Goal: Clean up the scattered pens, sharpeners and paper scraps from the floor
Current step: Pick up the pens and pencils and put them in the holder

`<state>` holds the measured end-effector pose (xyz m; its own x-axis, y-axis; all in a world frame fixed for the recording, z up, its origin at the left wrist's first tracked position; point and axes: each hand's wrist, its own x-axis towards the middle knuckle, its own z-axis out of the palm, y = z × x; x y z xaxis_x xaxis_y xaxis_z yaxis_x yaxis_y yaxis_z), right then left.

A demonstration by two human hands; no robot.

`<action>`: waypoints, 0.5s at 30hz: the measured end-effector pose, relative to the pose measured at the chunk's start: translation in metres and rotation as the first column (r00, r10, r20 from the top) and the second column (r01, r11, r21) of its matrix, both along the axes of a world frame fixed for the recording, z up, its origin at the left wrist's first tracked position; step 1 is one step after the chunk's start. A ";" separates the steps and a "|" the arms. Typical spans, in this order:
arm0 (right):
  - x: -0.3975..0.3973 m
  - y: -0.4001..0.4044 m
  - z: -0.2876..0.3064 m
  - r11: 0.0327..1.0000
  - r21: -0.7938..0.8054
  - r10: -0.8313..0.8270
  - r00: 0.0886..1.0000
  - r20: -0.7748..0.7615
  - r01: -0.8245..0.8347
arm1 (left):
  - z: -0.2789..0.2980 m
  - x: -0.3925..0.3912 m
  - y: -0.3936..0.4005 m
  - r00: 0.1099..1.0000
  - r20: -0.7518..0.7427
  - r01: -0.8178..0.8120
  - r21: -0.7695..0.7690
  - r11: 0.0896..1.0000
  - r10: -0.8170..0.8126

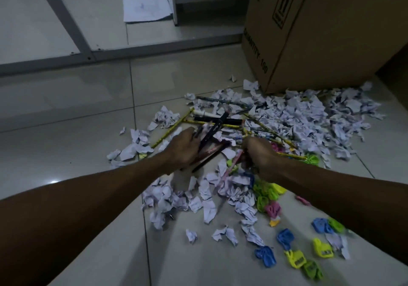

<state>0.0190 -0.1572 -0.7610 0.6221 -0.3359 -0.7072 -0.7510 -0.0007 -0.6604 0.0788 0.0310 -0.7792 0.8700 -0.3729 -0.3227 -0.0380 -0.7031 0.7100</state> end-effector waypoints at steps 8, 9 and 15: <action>-0.002 0.010 0.016 0.933 0.335 -0.113 0.991 -0.077 0.132 | 0.000 0.023 -0.013 0.957 -0.111 -0.279 -0.089 0.956 0.269; -0.001 0.012 0.018 0.918 0.370 -0.125 0.990 -0.066 0.140 | 0.001 0.024 -0.017 0.972 -0.064 -0.230 -0.064 0.971 0.226; 0.007 0.016 0.019 0.899 0.397 -0.221 0.974 0.046 0.185 | -0.016 0.030 -0.041 0.987 0.155 -0.076 0.245 0.967 0.039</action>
